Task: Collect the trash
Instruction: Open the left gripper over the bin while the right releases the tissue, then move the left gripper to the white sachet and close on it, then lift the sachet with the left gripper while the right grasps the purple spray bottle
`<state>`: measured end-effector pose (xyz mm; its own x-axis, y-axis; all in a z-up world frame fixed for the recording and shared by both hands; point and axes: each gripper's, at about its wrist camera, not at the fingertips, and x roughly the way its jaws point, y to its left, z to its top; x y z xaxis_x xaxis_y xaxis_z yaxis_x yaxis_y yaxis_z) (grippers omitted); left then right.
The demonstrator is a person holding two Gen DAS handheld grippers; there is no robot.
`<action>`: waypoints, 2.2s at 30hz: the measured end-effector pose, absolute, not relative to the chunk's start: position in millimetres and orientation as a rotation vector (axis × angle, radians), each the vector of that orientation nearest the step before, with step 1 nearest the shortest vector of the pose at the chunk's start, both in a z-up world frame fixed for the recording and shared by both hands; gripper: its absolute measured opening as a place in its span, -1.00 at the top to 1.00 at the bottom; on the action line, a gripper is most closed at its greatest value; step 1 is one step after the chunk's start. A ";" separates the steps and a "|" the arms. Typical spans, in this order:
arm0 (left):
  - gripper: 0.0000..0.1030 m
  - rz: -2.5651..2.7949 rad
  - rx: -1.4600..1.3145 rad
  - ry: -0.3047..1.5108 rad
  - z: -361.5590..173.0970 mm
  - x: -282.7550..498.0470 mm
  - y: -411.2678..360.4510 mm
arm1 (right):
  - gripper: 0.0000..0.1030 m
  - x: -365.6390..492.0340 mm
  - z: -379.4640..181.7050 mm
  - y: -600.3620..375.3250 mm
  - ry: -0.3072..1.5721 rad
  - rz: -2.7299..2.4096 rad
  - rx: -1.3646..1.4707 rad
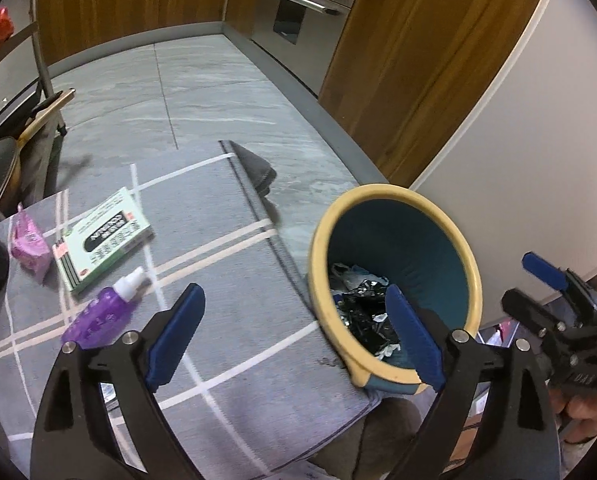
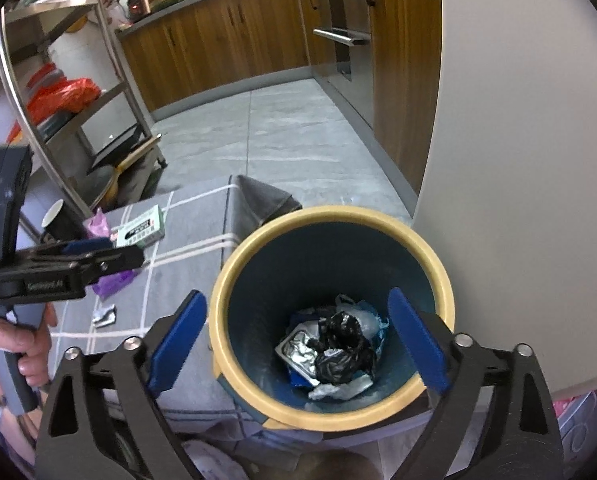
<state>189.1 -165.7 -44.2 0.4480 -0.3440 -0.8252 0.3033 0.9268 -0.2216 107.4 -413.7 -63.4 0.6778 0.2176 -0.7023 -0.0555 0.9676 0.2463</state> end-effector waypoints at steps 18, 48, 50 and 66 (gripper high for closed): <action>-0.86 -0.274 -0.014 1.024 -54.9 168.7 -62.8 | -0.90 118.8 -53.8 -376.7 0.842 0.203 0.241; -0.26 -0.365 0.380 1.205 -158.1 154.6 -42.5 | -0.90 128.6 -52.6 -319.4 0.873 0.314 0.201; -0.27 -0.375 0.374 1.193 -158.3 155.1 -41.9 | -0.90 129.4 -54.3 -319.9 0.880 0.311 0.207; 0.56 -0.322 0.086 1.245 -136.1 151.7 6.3 | -0.90 131.2 -59.1 -295.3 0.922 0.392 0.205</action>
